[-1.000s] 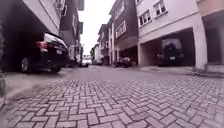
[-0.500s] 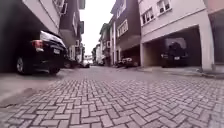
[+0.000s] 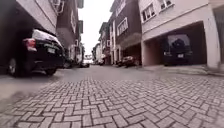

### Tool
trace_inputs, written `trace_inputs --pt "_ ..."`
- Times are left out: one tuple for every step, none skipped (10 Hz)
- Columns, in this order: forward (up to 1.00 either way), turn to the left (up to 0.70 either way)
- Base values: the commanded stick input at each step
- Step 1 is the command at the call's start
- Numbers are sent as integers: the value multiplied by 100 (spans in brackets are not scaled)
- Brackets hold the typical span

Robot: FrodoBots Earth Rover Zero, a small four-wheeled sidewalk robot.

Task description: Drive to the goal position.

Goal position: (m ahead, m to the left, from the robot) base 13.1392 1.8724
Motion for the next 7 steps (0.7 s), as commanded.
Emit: trace_inputs --pt "70 0" --pt "70 0" --pt "70 0" --pt "70 0" --pt "70 0" --pt "70 0" --pt "70 0"
